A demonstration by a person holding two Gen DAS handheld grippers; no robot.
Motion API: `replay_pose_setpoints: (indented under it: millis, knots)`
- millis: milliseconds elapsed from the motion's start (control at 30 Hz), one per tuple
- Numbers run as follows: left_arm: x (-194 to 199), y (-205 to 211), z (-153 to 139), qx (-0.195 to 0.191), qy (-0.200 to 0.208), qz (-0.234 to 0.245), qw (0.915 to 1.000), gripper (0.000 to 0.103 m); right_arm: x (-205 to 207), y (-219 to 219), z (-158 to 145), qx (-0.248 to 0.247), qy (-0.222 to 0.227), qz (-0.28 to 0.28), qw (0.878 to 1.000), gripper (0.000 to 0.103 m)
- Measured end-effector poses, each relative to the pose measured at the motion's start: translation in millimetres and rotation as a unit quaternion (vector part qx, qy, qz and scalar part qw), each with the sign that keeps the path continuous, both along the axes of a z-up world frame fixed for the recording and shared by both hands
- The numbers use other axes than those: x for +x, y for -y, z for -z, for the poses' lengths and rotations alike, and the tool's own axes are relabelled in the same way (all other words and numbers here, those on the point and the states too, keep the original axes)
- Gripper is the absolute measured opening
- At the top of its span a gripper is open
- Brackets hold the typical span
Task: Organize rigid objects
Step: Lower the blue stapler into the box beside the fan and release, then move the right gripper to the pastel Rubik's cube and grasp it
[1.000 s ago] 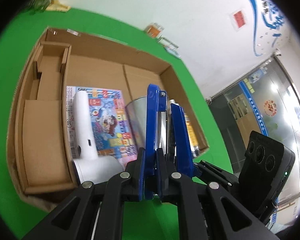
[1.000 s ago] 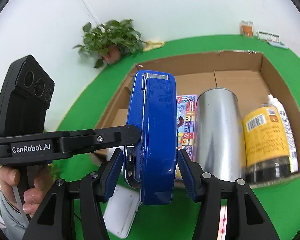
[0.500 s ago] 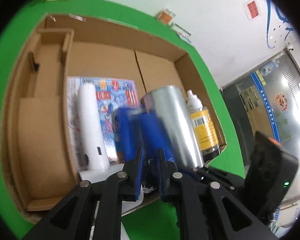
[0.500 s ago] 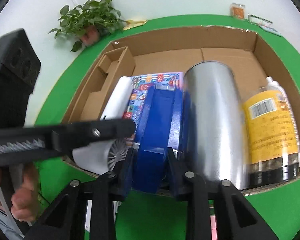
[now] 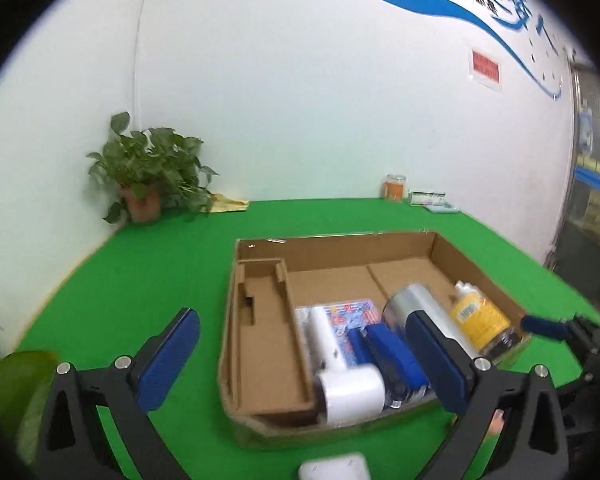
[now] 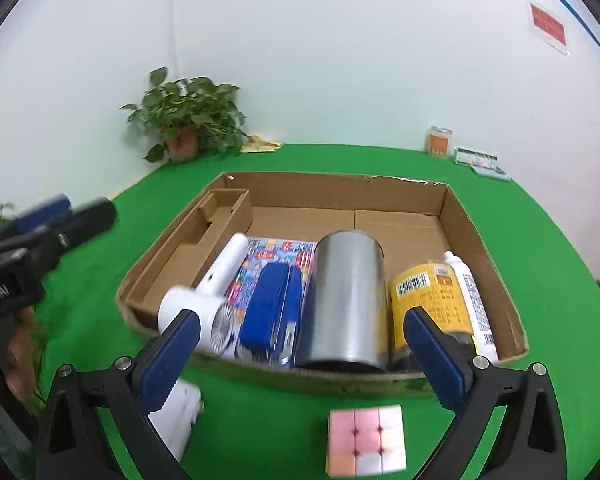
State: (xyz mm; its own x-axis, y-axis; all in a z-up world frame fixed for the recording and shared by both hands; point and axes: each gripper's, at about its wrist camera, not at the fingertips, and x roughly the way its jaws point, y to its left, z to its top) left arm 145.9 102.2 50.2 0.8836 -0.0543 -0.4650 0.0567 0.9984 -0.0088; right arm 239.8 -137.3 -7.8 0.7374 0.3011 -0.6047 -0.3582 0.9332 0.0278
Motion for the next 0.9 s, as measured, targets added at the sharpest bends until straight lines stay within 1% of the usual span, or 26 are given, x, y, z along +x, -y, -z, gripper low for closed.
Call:
replay_pose_setpoints:
  millis: [33, 133, 200, 300, 367, 433, 500, 567, 600, 633, 667, 733, 833, 900]
  knots:
    - [-2.6, 0.8, 3.3, -0.001, -0.014, -0.004, 0.9999, 0.102, -5.1, 1.5, 1.8, 0.002, -0.001, -0.007, 1.0, 0.102]
    - [-11.8, -1.3, 15.9, -0.031, -0.04, -0.007, 0.9987, 0.102, -18.9, 9.9, 9.3, 0.012, -0.009, -0.022, 1.0, 0.102]
    - [-18.2, -3.5, 24.9, -0.042, -0.058, -0.014, 0.9974, 0.102, -22.0, 22.2, 18.8, 0.015, -0.025, -0.019, 0.999, 0.102]
    - [-28.6, -4.4, 40.6, -0.051, -0.086, -0.017, 0.9948, 0.102, -23.5, 52.2, 38.8, 0.02, -0.07, 0.011, 0.997, 0.102]
    - [-38.3, -3.9, 50.2, -0.059, -0.104, -0.014, 0.9927, 0.102, -21.6, 68.7, 53.9, 0.022, -0.102, 0.039, 0.994, 0.102]
    - [-43.8, 0.2, 58.9, -0.067, -0.121, -0.009, 0.9903, 0.102, -17.6, 78.5, 71.1, 0.025, -0.133, 0.047, 0.99, 0.102]
    - [-46.7, 4.4, 63.9, -0.076, -0.135, -0.003, 0.988, 0.102, -15.8, 79.8, 84.9, 0.021, -0.149, 0.048, 0.987, 0.099]
    - [-49.4, 9.2, 67.8, -0.085, -0.147, 0.006, 0.9854, 0.102, -14.8, 78.6, 94.3, 0.017, -0.156, 0.047, 0.987, 0.092]
    - [-50.0, 11.6, 69.2, -0.092, -0.158, 0.012, 0.983, 0.102, -14.3, 76.8, 98.6, 0.016, -0.159, 0.04, 0.986, 0.08]
    - [-51.1, 12.9, 71.0, -0.096, -0.164, 0.015, 0.9816, 0.102, -13.6, 73.5, 103.8, 0.009, -0.164, 0.031, 0.986, 0.061]
    - [-51.9, 14.7, 71.6, -0.102, -0.173, 0.021, 0.9795, 0.102, -13.2, 70.1, 106.5, 0.002, -0.164, 0.028, 0.986, 0.057]
    - [-54.4, 16.9, 73.2, -0.115, -0.183, 0.032, 0.9759, 0.102, -19.3, 68.0, 107.2, -0.004, -0.159, 0.02, 0.987, 0.055]
    - [-57.2, 20.8, 77.2, -0.162, -0.209, 0.059, 0.9627, 0.102, -38.6, 65.8, 109.6, 0.001, -0.165, -0.003, 0.986, 0.055]
    - [-58.2, 26.3, 83.6, -0.206, -0.235, 0.093, 0.9455, 0.102, -57.3, 64.8, 108.5, 0.005, -0.171, -0.03, 0.985, 0.055]
